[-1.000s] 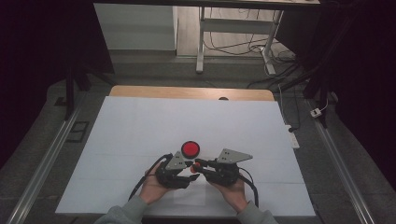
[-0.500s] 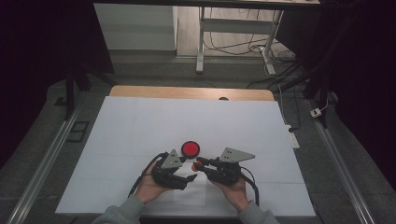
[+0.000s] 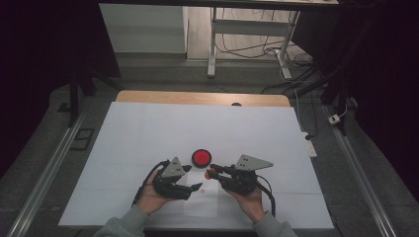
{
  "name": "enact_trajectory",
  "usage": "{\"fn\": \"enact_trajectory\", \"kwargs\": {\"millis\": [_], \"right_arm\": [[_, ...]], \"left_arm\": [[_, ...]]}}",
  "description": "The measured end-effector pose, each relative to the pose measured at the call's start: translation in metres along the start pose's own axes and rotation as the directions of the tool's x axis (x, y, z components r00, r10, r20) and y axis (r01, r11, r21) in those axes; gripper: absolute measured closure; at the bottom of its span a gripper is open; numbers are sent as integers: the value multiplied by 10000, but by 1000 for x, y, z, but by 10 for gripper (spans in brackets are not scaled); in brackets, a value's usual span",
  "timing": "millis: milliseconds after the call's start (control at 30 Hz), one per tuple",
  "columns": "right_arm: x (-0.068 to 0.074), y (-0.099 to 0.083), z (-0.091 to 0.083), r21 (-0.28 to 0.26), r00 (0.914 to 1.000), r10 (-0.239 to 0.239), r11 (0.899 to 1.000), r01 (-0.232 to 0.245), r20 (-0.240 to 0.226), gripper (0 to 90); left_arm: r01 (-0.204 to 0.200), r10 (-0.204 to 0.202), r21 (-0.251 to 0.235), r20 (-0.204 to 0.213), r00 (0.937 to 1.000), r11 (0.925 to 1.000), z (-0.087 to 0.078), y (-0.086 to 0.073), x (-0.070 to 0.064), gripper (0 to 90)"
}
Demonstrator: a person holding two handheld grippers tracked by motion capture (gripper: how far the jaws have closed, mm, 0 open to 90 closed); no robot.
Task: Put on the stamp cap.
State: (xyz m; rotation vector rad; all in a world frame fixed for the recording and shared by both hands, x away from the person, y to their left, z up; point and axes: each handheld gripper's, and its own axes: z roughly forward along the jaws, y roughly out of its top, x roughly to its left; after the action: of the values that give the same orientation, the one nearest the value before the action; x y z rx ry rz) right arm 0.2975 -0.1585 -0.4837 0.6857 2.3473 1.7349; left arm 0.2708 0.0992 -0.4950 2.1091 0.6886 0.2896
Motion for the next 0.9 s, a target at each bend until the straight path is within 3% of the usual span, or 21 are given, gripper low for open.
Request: {"fn": "enact_trajectory", "kwargs": {"millis": [600,900], "right_arm": [[-1,4,-4,-50,9998,-162,9999,162,112,724],[-1,4,-3,19,9996,-252,9997,251,153,724]], "left_arm": [[32,-37,-84,-581,9983,10000,-26,-18,10,353],[431,-440,-120,-935,9946,9990,-40,-34,20,358]]}}
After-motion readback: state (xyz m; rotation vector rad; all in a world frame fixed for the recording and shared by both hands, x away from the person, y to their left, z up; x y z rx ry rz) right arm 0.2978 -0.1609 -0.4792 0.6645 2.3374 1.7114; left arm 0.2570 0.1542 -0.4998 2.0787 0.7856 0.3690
